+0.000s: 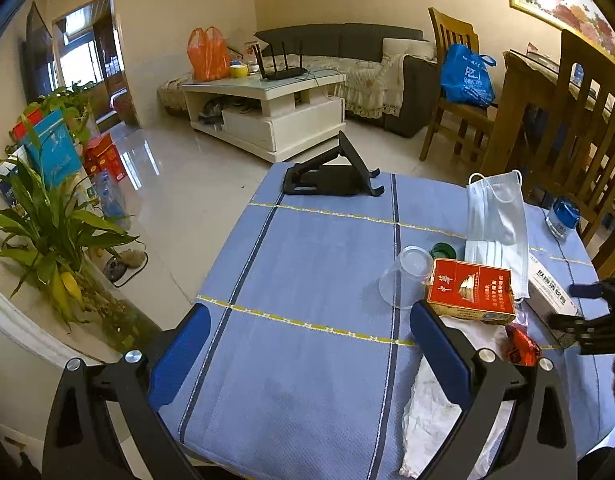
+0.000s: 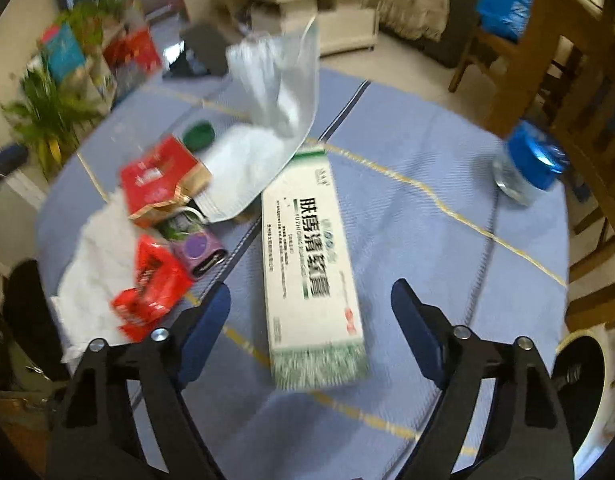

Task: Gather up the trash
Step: 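Grasp the white ointment box with the right tool while the left tool grasps the clear plastic cup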

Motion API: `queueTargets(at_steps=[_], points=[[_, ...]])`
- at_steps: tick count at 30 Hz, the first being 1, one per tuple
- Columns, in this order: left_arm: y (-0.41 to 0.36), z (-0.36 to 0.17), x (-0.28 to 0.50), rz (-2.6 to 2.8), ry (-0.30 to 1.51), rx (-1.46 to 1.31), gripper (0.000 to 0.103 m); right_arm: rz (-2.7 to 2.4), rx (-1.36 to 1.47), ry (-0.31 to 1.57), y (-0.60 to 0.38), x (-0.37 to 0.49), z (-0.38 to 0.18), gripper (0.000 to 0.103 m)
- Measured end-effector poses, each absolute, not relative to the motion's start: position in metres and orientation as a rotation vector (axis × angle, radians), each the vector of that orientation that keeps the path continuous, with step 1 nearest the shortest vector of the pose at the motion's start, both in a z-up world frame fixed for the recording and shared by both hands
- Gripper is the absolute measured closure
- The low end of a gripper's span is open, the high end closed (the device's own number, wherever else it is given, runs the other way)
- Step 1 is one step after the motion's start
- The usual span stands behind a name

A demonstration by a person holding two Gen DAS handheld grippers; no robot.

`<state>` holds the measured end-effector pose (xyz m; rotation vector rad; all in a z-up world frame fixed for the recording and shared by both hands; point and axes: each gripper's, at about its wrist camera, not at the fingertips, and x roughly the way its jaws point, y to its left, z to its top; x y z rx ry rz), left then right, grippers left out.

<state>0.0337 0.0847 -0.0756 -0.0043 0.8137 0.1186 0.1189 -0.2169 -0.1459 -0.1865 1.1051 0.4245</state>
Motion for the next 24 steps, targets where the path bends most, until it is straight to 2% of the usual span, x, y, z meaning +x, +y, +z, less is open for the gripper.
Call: queueTargets(at_steps=[1,5,10,19,20,22,24], points=[[0.086,-0.076,0.033,0.118,0.811,-0.003,0.006,0.427,-0.191,1.117,-0.214,0.122,-0.151,0.057],[0.084,-0.083,0.041,0.051,0.826,-0.020,0.006,0.439,-0.199,1.127,-0.209,0.109,-0.154,0.058],[0.063,-0.095,0.068,-0.073,0.844,0.019,0.006,0.422,-0.038,1.080,-0.246,0.072,-0.139,0.058],[0.034,-0.130,0.126,-0.078,0.911,0.012,0.007,0.403,0.234,0.912,-0.313,0.023,-0.133,0.058],[0.030,-0.135,0.128,-0.072,0.912,0.029,0.009,0.405,0.239,0.900,-0.313,0.023,-0.132,0.058],[0.025,-0.143,0.133,-0.052,0.926,0.058,0.025,0.411,0.248,0.883,-0.314,0.026,-0.133,0.058],[0.029,-0.152,0.140,-0.067,0.970,0.028,0.067,0.419,0.269,0.866,-0.316,0.029,-0.135,0.058]])
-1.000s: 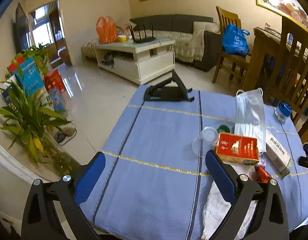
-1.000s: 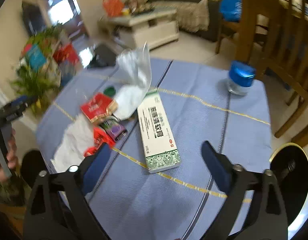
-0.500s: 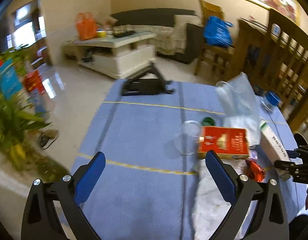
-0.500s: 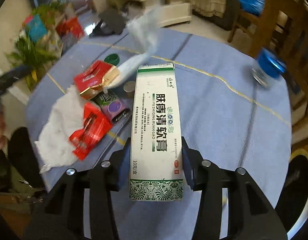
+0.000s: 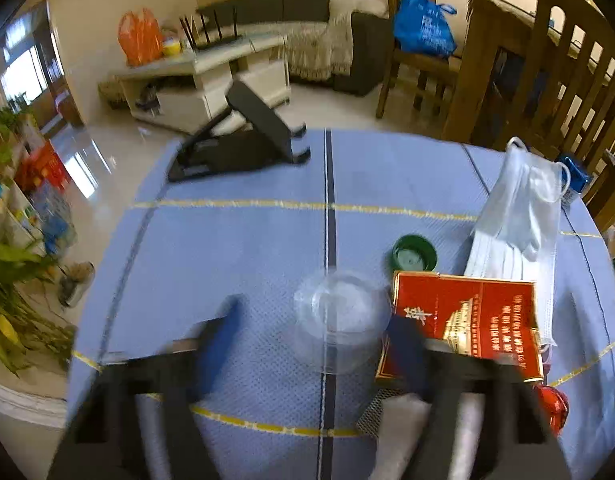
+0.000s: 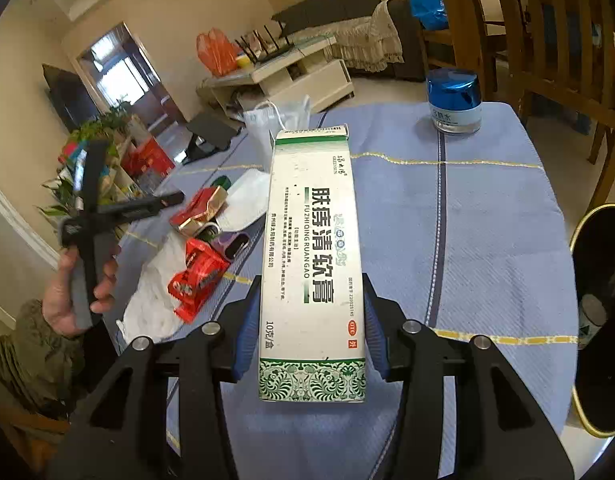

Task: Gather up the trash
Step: 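Grasp the white ointment box with the right tool while the left tool grasps the clear plastic cup, then drop the ointment box and plastic cup into the black bin from both tools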

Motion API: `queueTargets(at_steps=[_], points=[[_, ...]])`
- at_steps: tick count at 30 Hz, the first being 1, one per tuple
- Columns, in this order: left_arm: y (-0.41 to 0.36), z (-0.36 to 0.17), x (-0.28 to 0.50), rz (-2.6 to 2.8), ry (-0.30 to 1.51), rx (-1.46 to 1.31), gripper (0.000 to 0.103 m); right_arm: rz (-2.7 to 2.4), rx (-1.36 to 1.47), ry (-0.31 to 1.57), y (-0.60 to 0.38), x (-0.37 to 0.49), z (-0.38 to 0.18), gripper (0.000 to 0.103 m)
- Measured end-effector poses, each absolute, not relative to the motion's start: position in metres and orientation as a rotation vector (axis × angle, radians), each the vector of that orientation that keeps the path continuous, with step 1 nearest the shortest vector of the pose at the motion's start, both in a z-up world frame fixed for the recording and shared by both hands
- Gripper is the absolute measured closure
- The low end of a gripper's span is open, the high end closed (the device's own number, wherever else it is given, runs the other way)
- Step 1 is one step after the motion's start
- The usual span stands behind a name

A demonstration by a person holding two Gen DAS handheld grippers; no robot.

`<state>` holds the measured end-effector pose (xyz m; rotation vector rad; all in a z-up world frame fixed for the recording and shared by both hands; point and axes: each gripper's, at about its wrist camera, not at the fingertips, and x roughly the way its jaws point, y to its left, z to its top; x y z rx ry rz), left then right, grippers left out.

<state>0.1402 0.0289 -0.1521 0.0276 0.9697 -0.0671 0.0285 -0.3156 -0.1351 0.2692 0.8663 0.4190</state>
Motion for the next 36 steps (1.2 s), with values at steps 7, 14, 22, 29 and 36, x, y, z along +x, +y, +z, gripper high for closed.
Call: queueTargets(at_steps=[7,14,22,29,36], points=[[0.046,-0.128,0.123,-0.013,0.871,-0.046,0.067,0.417,0.326,0.811,-0.325,0.028,-0.130,0.058],[0.024,-0.077,0.097,-0.062,0.785,-0.089,0.068,0.307,0.391,0.796,-0.350,0.023,-0.129,0.058],[-0.131,-0.044,0.079,-0.391,0.755,0.020,0.067,-0.181,0.504,0.810,-0.471,0.006,-0.133,0.058],[-0.282,-0.062,0.057,-0.615,0.790,0.140,0.067,-0.396,0.501,0.876,-0.525,0.001,-0.165,0.053],[-0.368,-0.087,0.050,-0.695,0.838,0.226,0.067,-0.544,0.613,0.635,-0.560,-0.044,-0.136,0.006]])
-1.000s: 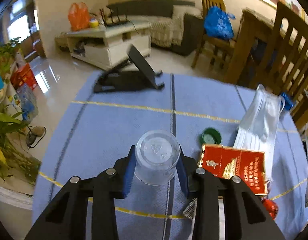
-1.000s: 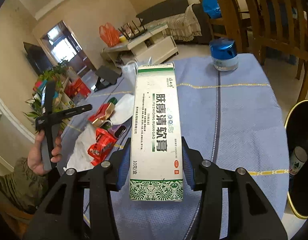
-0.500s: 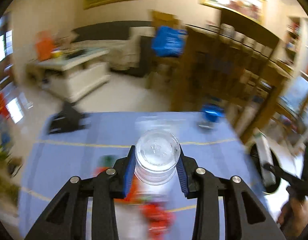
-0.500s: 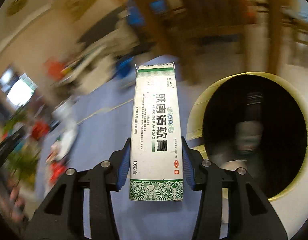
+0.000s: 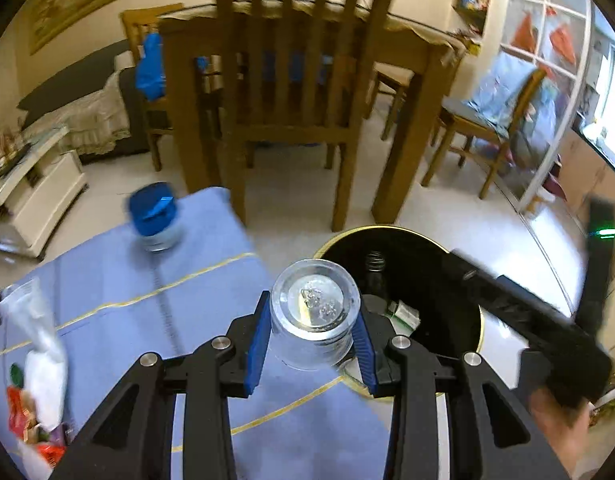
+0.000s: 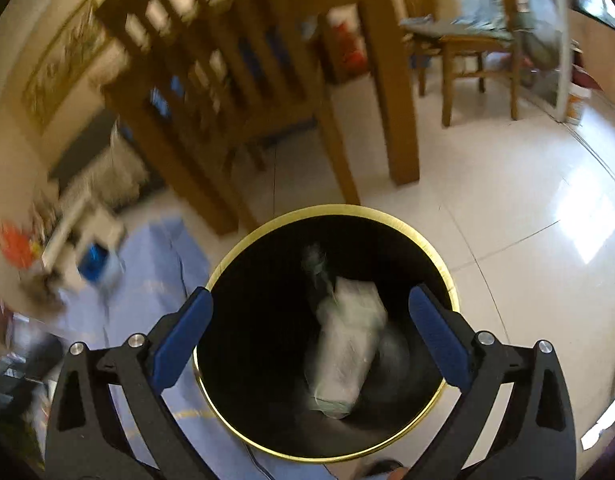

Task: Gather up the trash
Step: 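Drop the ointment box and plastic cup into the black bin from both tools, then grasp the white tissue with the right tool while the left tool grasps the red candy wrapper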

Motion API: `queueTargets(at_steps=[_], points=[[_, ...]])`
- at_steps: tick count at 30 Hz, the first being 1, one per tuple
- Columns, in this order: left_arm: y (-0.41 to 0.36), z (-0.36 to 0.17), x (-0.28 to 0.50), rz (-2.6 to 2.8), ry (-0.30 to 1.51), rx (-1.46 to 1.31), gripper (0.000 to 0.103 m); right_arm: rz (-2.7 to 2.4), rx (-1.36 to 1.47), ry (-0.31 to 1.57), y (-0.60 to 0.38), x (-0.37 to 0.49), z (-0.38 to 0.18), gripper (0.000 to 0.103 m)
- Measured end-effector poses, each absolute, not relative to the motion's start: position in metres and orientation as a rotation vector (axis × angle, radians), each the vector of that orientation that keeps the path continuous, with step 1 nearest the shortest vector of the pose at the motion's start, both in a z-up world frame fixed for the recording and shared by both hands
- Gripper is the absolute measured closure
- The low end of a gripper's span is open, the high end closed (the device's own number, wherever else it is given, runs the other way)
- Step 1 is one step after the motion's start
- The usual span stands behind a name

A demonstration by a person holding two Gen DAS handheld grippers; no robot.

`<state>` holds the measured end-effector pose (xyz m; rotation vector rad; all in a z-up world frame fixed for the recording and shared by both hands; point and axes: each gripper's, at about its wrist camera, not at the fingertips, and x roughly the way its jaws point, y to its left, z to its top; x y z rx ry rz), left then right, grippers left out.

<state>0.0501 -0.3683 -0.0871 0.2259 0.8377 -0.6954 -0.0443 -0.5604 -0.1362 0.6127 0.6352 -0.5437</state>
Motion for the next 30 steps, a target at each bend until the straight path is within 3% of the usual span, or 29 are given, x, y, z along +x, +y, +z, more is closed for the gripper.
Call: queueTargets(at_steps=[10,12,22,25,30], points=[[-0.443,-0.119,0.053,-0.801,0.878,0.306,0.062,-0.683,0.781,0.310,-0.610,-0.123,-0.114,0.006],[-0.446,-0.125,0.050,-0.785,0.878,0.339,0.036,-0.688,0.791,0.290,-0.615,-0.133,-0.113,0.006],[-0.401,-0.108,0.041,-0.772,0.845,0.316,0.030,-0.664,0.691,0.343,-0.590,-0.109,-0.104,0.006],[-0.353,-0.097,0.025,-0.735,0.817,0.306,0.008,-0.617,0.617,0.417,-0.572,-0.085,-0.105,0.006],[-0.260,-0.099,-0.005,-0.653,0.804,0.313,0.007,-0.381,0.400,0.567,-0.504,-0.027,-0.106,0.006]])
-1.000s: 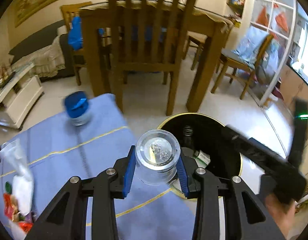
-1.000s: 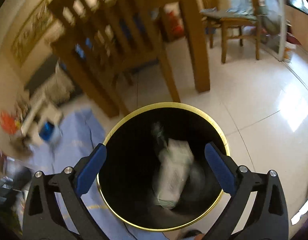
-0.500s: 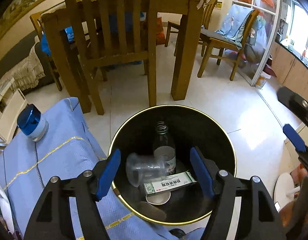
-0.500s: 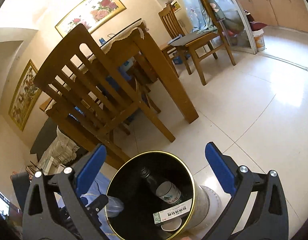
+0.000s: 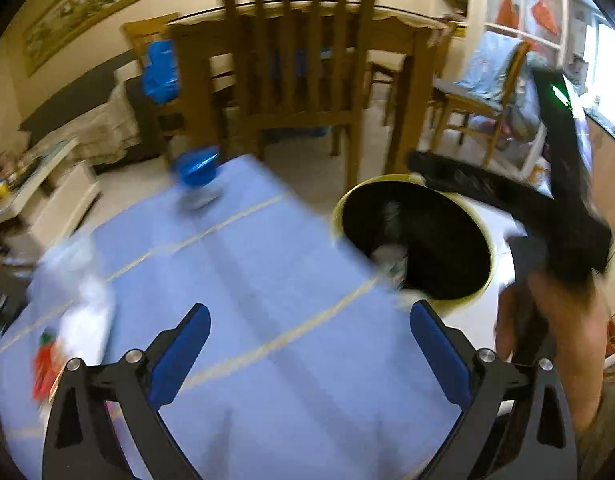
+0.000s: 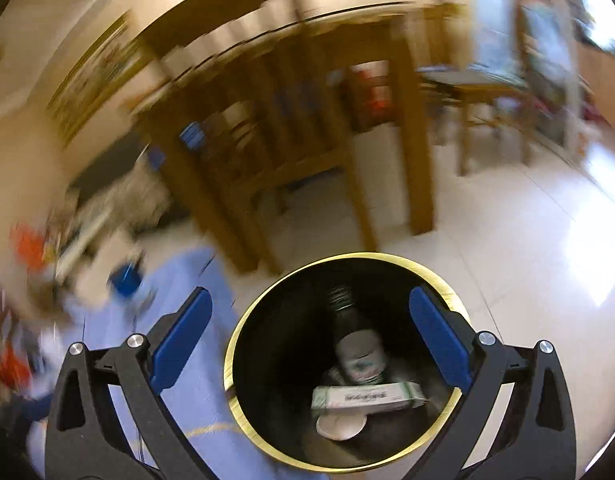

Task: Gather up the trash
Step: 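Grasp the white tissue with the right tool while the left tool grasps the red candy wrapper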

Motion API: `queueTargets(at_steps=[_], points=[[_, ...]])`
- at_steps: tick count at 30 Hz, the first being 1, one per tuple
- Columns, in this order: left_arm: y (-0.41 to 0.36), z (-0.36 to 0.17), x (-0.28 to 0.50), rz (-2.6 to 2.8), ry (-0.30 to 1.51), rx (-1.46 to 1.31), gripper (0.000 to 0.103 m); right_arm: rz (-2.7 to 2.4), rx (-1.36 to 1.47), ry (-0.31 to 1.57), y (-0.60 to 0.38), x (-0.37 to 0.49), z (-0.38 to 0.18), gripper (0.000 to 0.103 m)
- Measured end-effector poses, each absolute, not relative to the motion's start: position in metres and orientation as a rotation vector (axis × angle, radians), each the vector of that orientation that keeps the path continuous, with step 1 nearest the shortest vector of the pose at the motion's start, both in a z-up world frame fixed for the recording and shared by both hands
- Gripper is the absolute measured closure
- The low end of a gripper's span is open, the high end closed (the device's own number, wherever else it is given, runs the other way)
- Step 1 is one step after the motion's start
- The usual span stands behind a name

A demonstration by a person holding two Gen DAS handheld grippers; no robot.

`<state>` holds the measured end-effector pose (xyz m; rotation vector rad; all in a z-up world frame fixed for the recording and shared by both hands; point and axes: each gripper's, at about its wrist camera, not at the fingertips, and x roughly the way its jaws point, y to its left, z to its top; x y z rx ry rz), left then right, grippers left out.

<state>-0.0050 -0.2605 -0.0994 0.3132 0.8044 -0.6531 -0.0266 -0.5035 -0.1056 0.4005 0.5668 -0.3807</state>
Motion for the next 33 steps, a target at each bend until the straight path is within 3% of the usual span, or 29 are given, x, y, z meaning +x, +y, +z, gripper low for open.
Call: queueTargets(at_steps=[6,11,17,20,22,29,33], points=[[-0.121,-0.114,-0.009,-0.422,0.862,0.195,0.007,0.024,0.205,0.712,-0.388,0.024,-0.119,0.006],[-0.004,-0.116,-0.002,-0.210,0.872,0.055,0.007,0.366,0.208,0.763,-0.291,0.030,-0.124,0.006],[0.084,-0.114,0.004,-0.084,0.872,-0.075,0.007,0.656,-0.059,0.848,-0.164,0.050,-0.114,0.007],[0.107,-0.116,0.005,-0.076,0.872,-0.132,0.007,0.690,-0.113,0.885,-0.136,0.065,-0.106,0.009],[0.110,-0.116,0.002,-0.086,0.869,-0.143,0.007,0.714,-0.093,0.906,-0.129,0.068,-0.105,0.016],[0.118,-0.126,0.011,-0.114,0.878,-0.163,0.007,0.687,-0.203,0.879,-0.090,0.058,-0.095,0.019],[0.121,-0.125,0.006,-0.120,0.864,-0.169,0.007,0.789,-0.276,0.988,-0.072,0.070,-0.098,0.018]])
